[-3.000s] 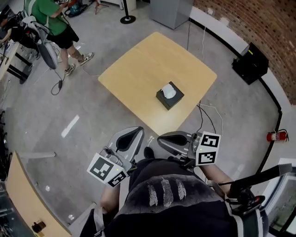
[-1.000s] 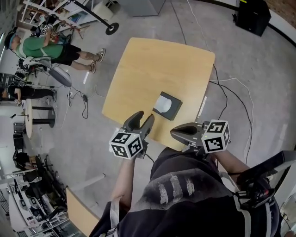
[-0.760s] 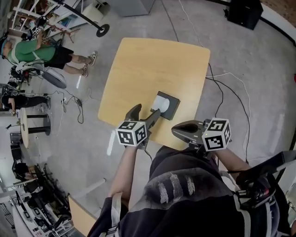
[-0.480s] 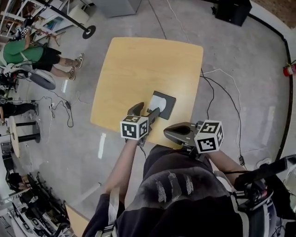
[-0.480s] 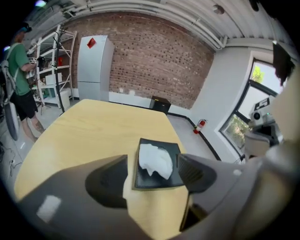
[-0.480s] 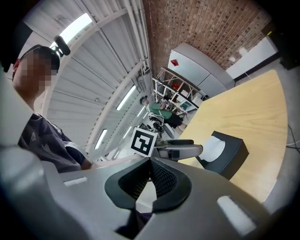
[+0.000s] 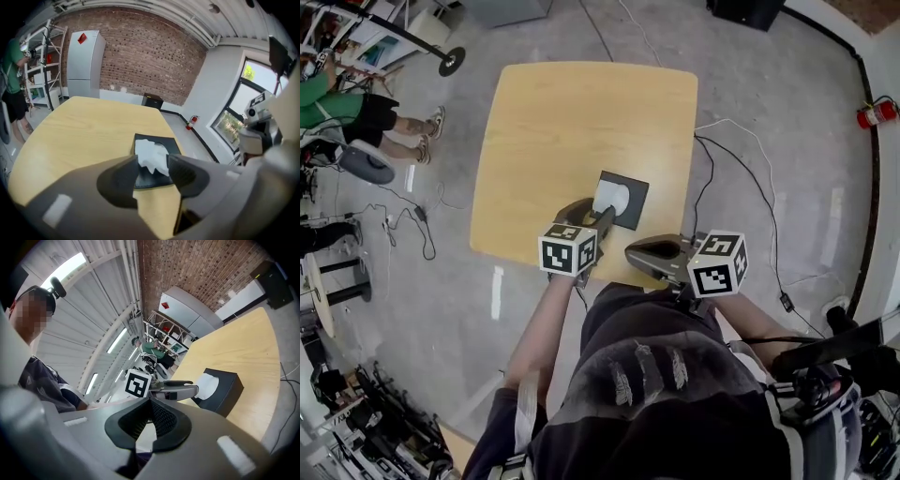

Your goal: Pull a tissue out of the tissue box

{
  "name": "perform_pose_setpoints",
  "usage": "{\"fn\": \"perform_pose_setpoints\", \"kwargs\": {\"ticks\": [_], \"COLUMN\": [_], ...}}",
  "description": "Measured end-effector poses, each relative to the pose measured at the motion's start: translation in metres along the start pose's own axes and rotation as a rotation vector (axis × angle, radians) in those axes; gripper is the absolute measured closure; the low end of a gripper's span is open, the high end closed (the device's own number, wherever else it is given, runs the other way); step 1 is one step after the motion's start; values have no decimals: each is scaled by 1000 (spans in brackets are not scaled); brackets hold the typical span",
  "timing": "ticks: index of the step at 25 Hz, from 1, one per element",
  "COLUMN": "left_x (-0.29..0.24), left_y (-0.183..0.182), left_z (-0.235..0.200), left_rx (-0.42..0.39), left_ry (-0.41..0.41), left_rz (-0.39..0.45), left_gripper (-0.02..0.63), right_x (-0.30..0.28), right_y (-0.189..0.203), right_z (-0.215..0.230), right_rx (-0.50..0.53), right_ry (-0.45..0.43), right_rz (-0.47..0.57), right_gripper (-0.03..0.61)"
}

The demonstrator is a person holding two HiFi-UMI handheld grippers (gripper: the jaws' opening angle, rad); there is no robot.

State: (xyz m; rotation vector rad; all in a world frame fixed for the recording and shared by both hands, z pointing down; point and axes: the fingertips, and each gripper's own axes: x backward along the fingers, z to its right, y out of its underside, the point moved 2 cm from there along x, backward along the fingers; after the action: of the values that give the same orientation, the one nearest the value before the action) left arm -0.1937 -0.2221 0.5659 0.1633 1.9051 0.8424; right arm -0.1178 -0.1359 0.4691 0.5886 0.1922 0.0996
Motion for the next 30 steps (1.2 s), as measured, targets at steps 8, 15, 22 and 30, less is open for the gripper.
{"fn": "perform_pose_setpoints", "kwargs": {"ticks": [8,15,22,30], "left_x": [-1,7,16,24], "left_y": [-4,-7,-15,-28], "left_z": [0,3,6,6], "left_rx": [-8,16,27,26], "left_ry": [9,29,43,56], "left_rz": [4,35,60,95], "left_gripper": [601,603,603,603], "right_x": [2,7,5,7], "right_y": [-5,-4,-6,-7], "right_z": [0,4,2,5], "right_rx": [39,40,54,54], "right_ry": [19,28,20,31], "right_rz": [10,21,29,35], "right_gripper": [581,581,581,581]}}
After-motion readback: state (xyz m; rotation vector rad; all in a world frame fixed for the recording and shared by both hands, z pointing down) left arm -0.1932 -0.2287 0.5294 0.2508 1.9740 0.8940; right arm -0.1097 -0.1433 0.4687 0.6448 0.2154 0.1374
